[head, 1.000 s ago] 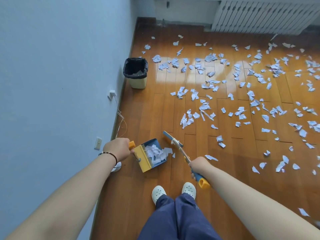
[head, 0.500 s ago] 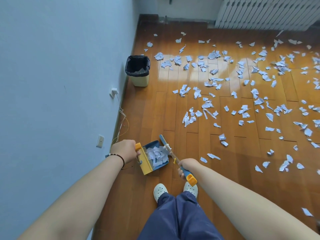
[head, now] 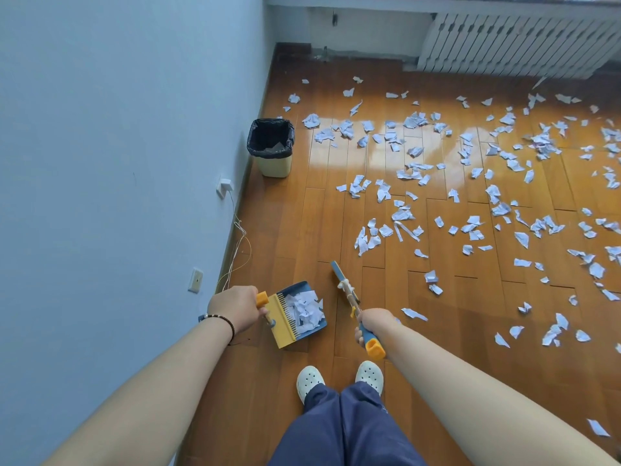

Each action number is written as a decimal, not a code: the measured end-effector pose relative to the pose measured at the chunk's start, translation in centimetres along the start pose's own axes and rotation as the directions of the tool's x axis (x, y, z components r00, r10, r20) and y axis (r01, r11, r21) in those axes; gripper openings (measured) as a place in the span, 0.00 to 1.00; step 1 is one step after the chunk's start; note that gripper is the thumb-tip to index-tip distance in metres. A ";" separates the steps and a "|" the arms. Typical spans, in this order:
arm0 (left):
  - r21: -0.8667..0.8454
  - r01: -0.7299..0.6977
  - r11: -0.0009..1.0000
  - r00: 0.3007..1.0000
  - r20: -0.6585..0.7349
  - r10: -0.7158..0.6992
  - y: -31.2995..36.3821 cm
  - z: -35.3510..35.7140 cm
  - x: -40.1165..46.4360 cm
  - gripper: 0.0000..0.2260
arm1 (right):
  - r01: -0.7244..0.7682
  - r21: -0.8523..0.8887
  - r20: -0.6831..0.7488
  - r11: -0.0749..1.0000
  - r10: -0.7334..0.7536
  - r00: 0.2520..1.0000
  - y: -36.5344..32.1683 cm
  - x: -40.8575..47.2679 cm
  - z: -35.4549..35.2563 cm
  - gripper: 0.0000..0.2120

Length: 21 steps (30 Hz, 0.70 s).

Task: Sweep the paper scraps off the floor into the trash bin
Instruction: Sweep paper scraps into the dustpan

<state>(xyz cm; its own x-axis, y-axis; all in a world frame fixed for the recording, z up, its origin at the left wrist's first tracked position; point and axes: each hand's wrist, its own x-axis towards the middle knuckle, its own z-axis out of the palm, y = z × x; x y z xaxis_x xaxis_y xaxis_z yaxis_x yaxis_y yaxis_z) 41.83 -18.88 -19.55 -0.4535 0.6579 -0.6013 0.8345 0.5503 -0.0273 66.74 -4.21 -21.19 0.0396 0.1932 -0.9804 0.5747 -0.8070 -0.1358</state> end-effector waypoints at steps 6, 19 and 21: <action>0.000 -0.009 1.000 0.999 -0.034 0.009 0.9 0.3 -0.1 0.14 | -0.025 -0.041 0.072 0.999 0.028 0.997 1.7 0.5 2.7 0.08; -0.038 -0.027 0.999 0.999 -0.021 0.026 2.6 -0.7 0.1 0.16 | -0.006 0.010 0.146 1.000 0.004 0.989 1.5 -2.6 -0.8 0.06; -0.041 -0.032 0.999 0.999 -0.017 0.032 3.7 -1.0 0.0 0.16 | 0.007 0.024 0.100 1.000 -0.009 0.995 1.4 -2.3 -1.9 0.06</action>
<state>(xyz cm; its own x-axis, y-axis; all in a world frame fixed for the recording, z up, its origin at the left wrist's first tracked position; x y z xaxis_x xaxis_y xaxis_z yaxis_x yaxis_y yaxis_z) 44.61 -16.34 -18.88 -0.4321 0.6834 -0.5884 0.8352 0.5494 0.0247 68.96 -4.72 -18.81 -0.0477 0.1440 -0.9884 0.5552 -0.8188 -0.1460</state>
